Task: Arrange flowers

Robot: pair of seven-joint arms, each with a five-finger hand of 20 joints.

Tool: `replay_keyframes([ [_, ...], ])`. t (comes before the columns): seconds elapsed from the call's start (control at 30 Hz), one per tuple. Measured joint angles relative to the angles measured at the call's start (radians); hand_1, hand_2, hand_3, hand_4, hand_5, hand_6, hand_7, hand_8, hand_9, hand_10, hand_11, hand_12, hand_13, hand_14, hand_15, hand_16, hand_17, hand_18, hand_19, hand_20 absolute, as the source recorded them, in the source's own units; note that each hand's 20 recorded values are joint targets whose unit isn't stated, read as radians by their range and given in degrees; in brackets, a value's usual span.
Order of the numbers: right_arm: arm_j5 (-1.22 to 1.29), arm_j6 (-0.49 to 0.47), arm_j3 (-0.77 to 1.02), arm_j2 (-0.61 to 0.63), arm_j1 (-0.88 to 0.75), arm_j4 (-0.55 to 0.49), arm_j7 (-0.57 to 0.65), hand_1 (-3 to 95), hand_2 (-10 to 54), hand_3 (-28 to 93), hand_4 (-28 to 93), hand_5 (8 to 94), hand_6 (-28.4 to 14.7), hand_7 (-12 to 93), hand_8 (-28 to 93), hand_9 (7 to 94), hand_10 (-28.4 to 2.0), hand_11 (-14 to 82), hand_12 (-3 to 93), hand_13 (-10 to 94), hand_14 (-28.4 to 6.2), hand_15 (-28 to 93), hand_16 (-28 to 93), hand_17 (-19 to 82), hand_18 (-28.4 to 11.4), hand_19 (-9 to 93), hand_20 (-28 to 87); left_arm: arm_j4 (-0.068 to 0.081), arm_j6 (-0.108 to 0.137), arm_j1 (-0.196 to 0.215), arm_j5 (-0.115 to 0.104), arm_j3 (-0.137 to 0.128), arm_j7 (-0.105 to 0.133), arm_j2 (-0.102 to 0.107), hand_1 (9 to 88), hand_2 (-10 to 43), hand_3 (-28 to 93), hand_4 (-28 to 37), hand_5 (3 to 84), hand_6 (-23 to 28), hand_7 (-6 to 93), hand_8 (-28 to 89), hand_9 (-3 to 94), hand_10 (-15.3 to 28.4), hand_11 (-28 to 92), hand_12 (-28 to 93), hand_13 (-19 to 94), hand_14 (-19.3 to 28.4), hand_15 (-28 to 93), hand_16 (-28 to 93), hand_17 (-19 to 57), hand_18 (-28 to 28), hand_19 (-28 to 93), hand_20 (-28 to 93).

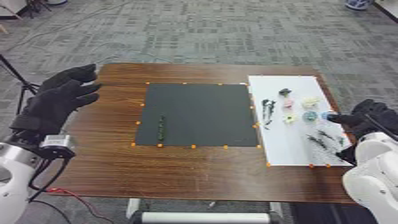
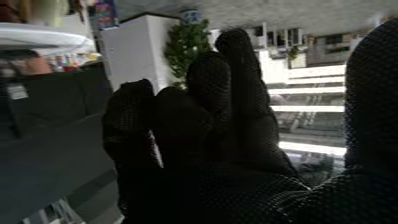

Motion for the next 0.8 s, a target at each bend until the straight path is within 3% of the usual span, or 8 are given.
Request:
replay_keyframes([
  [0.17,0.002,-0.021,-0.009,-0.041,-0.061,0.055,0.016,37.1,-9.5,51,-28,55.1,-4.3,36,-12,59.1,-15.7,60.3,52.5,61,-13.2,86,43,30,-23.7,84,50,-0.003,-0.001,0.017,0.0,-0.012,-0.002,0.0,28.3,-8.1,68,-26.2,25.3,2.6,24.9,-12,19.7,11.0,27,12,13,14.3,43,-10,-7.5,20.4,41,6],
  [0.4,-0.018,-0.012,-0.036,-0.066,-0.085,0.096,0.036,32.2,-9.5,74,-28,62.4,-1.6,41,-13,66.3,-13.4,61.0,52.1,66,-11.5,86,42,33,-22.7,86,49,-0.003,-0.001,0.026,-0.001,-0.022,-0.002,-0.001,28.4,-8.0,68,-26.3,25.3,2.6,25.0,-12,19.6,10.9,27,12,13,14.3,43,-10,-7.5,20.4,41,6],
  [0.43,-0.018,-0.011,-0.036,-0.066,-0.085,0.097,0.037,32.8,-9.5,76,-28,63.3,-1.4,42,-11,67.2,-13.2,60.9,52.3,66,-11.3,86,42,34,-22.6,86,49,-0.003,-0.001,0.026,-0.001,-0.022,-0.002,-0.001,28.4,-8.0,68,-26.3,25.3,2.6,25.0,-12,19.7,10.9,27,12,13,14.3,43,-10,-7.5,20.4,41,6],
  [0.53,-0.021,-0.003,-0.039,-0.061,-0.086,0.102,0.037,44.7,-9.5,77,-28,69.4,-0.5,46,10,73.9,-10.5,59.1,56.4,72,-9.6,86,43,37,-22.1,89,47,-0.003,-0.001,0.026,-0.001,-0.022,-0.002,-0.001,28.3,-8.0,68,-26.3,25.4,2.6,25.0,-12,19.6,11.0,27,12,13,14.3,44,-10,-7.5,20.4,41,6],
  [0.67,-0.033,0.058,-0.079,-0.051,-0.084,0.111,0.028,46.8,-9.5,80,-28,71.9,-0.2,48,16,77.9,-9.4,63.5,56.3,75,-9.3,88,44,38,-22.2,89,47,-0.003,-0.001,0.026,-0.002,-0.022,-0.002,-0.001,28.2,-8.0,68,-26.4,25.3,2.5,24.9,-12,19.7,10.9,27,12,13,14.3,44,-10,-7.5,20.3,41,6],
  [0.8,-0.025,0.09,-0.11,-0.048,-0.076,0.111,-0.055,44.6,-9.4,83,-22,70.6,-1.4,51,21,77.9,-9.2,69.6,59.8,75,-9.7,92,43,38,-22.2,89,48,-0.004,0.0,0.026,-0.002,-0.024,-0.002,0.0,28.1,-7.9,68,-26.4,25.4,2.5,24.9,-12,19.6,10.9,27,12,13,14.4,44,-10,-7.5,20.3,41,6],
])
